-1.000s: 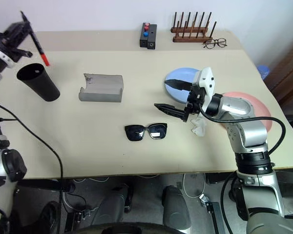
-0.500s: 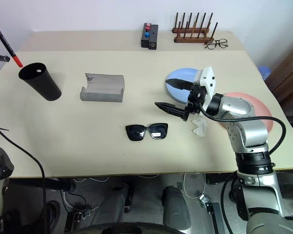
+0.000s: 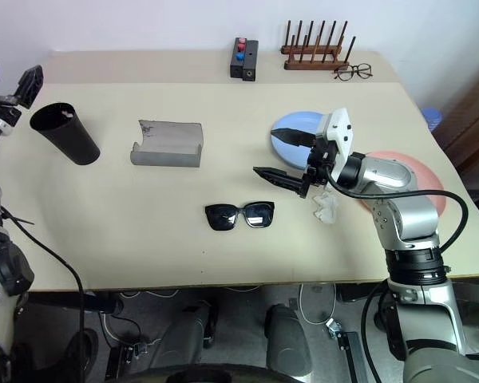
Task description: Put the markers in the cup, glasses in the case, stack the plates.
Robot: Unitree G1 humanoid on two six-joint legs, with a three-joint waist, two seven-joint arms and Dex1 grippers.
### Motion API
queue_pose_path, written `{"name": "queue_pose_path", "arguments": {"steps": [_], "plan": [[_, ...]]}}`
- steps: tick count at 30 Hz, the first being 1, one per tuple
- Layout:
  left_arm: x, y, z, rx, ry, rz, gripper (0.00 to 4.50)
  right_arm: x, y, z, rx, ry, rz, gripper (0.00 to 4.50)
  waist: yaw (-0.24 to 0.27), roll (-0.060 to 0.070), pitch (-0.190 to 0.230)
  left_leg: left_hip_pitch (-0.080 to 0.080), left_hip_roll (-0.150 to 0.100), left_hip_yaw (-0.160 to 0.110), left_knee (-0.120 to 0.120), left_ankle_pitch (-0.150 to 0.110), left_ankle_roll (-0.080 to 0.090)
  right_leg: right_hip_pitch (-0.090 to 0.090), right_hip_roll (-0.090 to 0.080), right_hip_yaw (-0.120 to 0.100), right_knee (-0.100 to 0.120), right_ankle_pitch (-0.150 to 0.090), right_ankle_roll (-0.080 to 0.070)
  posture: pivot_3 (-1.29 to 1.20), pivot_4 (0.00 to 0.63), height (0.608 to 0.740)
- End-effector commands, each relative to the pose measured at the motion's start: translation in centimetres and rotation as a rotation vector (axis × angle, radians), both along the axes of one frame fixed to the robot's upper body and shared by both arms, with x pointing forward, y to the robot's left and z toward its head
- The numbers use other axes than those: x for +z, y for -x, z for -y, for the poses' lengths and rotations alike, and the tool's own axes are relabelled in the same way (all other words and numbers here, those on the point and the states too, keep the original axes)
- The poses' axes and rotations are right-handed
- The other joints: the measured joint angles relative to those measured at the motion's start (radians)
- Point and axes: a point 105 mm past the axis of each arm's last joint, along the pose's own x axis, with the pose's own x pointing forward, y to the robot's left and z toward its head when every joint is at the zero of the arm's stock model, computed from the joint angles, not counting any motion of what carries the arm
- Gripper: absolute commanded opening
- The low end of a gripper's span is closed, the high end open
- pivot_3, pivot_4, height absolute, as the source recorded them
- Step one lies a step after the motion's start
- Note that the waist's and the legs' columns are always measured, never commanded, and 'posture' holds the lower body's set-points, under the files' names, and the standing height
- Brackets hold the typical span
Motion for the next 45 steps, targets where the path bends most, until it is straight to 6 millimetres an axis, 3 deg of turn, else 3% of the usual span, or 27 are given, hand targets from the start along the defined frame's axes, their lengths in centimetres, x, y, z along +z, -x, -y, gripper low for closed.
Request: {"name": "queue_pose_path", "arguments": {"steps": [1,4,7,11,16,21,32,35,42,45], "plan": [[4.1,0.5,3.6,-0.202,-0.025,0.075,4.47,1.6,0.3,0.1,-0.001,-0.007,0.071,4.5,0.002,0.0,0.0,0.0,0.0,0.0,0.0,0.0,0.0,0.0,0.0,0.0,0.0,0.0,0.0,0.0,0.15,0.74],[4.3,0.4,7.5,-0.386,-0.064,0.039,4.47,1.4,-0.1,0.5,-0.017,-0.005,0.057,4.5,0.004,0.0,0.0,0.0,0.0,0.0,0.001,0.0,0.0,0.001,0.0,0.0,0.0,0.0,0.0,0.0,0.15,0.74],[2.4,-0.3,11.1,-0.508,-0.197,-0.054,4.47,0.9,-0.3,1.1,-0.033,0.011,0.044,4.5,0.002,0.0,0.0,0.0,0.0,0.0,0.001,0.0,0.0,0.001,0.0,0.0,0.0,0.0,0.0,0.0,0.15,0.74],[-3.6,-1.9,14.3,-0.603,-0.408,-0.281,4.47,0.5,-1.2,2.4,-0.106,0.04,0.062,4.5,-0.002,0.001,0.0,0.001,0.0,0.0,0.0,0.0,0.0,0.001,0.001,0.0,0.0,0.0,0.0,0.0,0.15,0.74],[-7.5,-3.2,15.5,-0.645,-0.474,-0.406,4.47,0.7,-0.7,2.4,-0.127,0.034,0.079,4.5,-0.003,0.001,0.0,0.0,0.001,0.0,0.0,0.0,0.001,0.0,0.002,0.0,0.0,0.0,0.0,0.0,0.15,0.74],[-10.1,-3.4,15.8,-0.673,-0.55,-0.503,4.47,0.6,0.1,2.7,-0.149,0.029,0.076,4.5,0.001,0.001,0.0,-0.001,0.001,0.0,0.001,0.0,0.001,0.0,0.001,0.0,0.0,0.0,0.0,0.0,0.15,0.74],[-13.9,-2.6,16.8,-0.771,-0.633,-0.658,4.47,0.9,0.4,2.9,-0.172,0.016,0.083,4.5,0.001,0.0,0.0,-0.001,0.001,0.0,0.001,0.0,0.001,0.0,0.001,0.0,0.0,0.0,0.0,0.0,0.15,0.74],[-13.9,-2.7,16.9,-0.772,-0.637,-0.655,3.68,0.9,0.3,2.9,-0.171,0.016,0.084,4.5,0.002,0.0,0.0,-0.001,0.001,0.0,0.001,0.0,0.001,0.0,0.001,0.0,0.0,0.0,0.0,0.0,0.15,0.74],[-13.2,-2.6,16.8,-0.782,-0.627,-0.636,0.03,0.9,0.2,2.9,-0.165,0.018,0.084,4.5,0.001,0.0,0.0,-0.001,0.0,0.0,0.001,0.0,0.001,0.0,0.001,0.0,0.0,0.0,0.0,0.0,0.15,0.74],[-13.1,-2.6,16.8,-0.787,-0.624,-0.633,0.03,0.9,0.0,2.7,-0.16,0.019,0.085,4.5,0.0,0.0,0.0,-0.001,0.001,-0.001,0.001,0.0,0.001,0.0,0.001,0.0,0.0,0.0,0.0,0.0,0.15,0.74]]}}
